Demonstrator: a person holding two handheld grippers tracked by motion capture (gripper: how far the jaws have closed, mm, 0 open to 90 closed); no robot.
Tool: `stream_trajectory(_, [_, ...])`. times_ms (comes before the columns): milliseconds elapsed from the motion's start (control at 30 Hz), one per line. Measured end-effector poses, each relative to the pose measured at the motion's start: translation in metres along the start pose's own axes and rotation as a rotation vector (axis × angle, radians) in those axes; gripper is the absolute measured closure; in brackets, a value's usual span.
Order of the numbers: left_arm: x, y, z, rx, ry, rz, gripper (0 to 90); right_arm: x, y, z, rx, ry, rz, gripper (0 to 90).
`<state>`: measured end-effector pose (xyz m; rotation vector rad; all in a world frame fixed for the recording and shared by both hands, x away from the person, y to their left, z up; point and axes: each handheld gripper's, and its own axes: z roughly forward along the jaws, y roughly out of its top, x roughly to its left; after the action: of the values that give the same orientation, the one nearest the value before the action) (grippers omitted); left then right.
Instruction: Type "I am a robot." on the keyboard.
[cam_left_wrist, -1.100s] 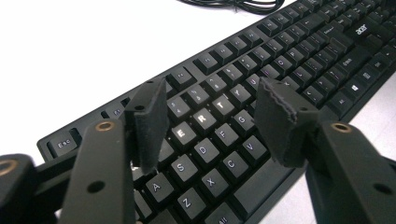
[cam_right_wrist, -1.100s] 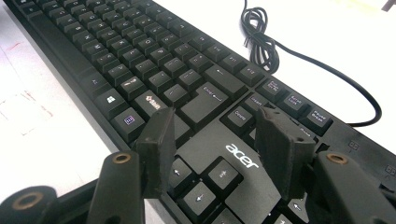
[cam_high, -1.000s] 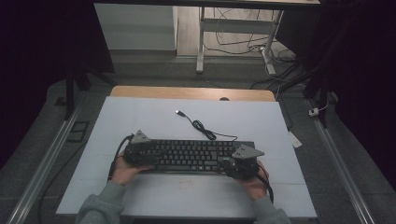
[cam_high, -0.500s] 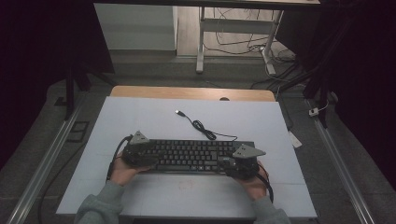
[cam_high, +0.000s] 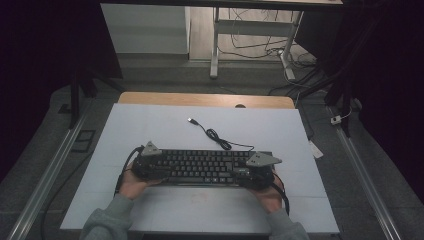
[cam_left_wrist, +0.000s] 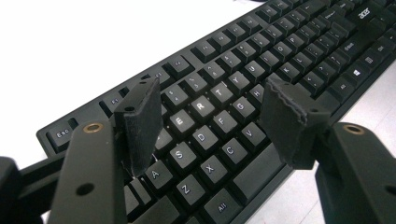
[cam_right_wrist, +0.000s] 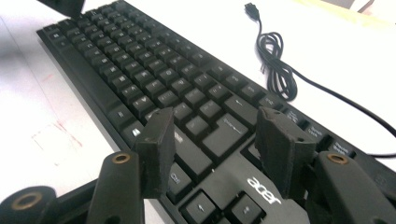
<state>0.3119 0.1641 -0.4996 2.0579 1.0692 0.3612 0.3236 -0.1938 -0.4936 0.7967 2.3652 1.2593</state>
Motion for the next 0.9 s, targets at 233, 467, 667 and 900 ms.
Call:
stream_trajectory(233, [-0.001,-0.001,0.002,0.012,-0.001,0.005,37.5,0.002,0.007,0.002,-0.011,0.008,-0.005,48.4])
stream_trajectory(467, [-0.002,-0.001,0.004,0.018,0.0,0.008,37.0,0.007,0.014,0.008,-0.005,0.017,-0.007,53.0])
stream_trajectory(667, [-0.002,-0.002,0.003,0.019,-0.001,0.01,36.6,0.014,0.026,0.02,0.014,0.034,-0.013,69.2])
stream_trajectory(900, [-0.003,-0.002,0.004,0.026,0.0,0.015,36.3,0.018,0.033,0.033,0.047,0.077,0.014,89.4])
